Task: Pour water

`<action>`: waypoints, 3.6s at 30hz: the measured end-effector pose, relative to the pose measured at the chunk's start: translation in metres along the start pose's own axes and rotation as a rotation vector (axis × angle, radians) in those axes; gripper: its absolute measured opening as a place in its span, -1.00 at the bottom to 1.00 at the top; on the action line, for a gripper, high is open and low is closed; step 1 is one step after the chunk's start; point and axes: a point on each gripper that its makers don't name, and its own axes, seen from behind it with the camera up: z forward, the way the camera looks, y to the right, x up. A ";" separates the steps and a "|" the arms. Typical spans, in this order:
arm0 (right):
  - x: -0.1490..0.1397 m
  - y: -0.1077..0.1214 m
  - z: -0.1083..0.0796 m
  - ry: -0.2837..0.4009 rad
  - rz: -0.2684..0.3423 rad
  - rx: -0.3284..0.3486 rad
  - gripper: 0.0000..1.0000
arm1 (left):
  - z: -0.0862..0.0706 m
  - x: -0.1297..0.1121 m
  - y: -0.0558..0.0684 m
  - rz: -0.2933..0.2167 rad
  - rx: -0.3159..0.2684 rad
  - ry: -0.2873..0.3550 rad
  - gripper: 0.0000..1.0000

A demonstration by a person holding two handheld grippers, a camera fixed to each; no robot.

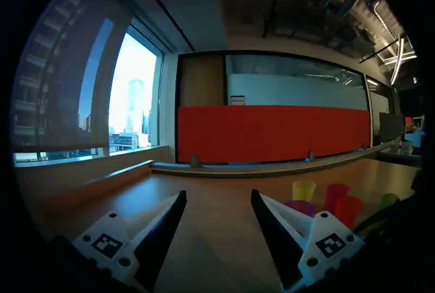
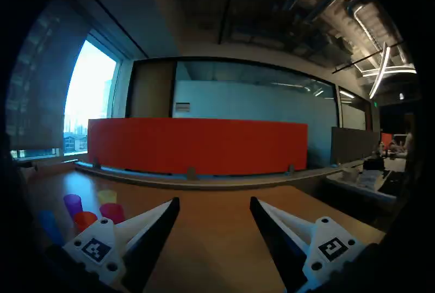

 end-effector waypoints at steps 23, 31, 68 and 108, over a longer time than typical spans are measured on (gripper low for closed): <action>0.000 -0.004 -0.002 0.004 0.005 0.011 1.00 | 0.001 -0.006 0.026 -0.045 -0.037 0.013 0.74; -0.001 -0.001 -0.005 0.001 0.006 0.014 1.00 | 0.003 -0.011 0.036 -0.032 -0.049 0.009 0.74; 0.000 0.004 -0.009 0.005 0.024 0.024 1.00 | 0.005 -0.031 0.049 0.002 -0.067 -0.039 0.74; -0.005 0.003 -0.006 0.075 0.011 0.079 1.00 | 0.005 -0.032 0.050 0.005 -0.069 -0.042 0.75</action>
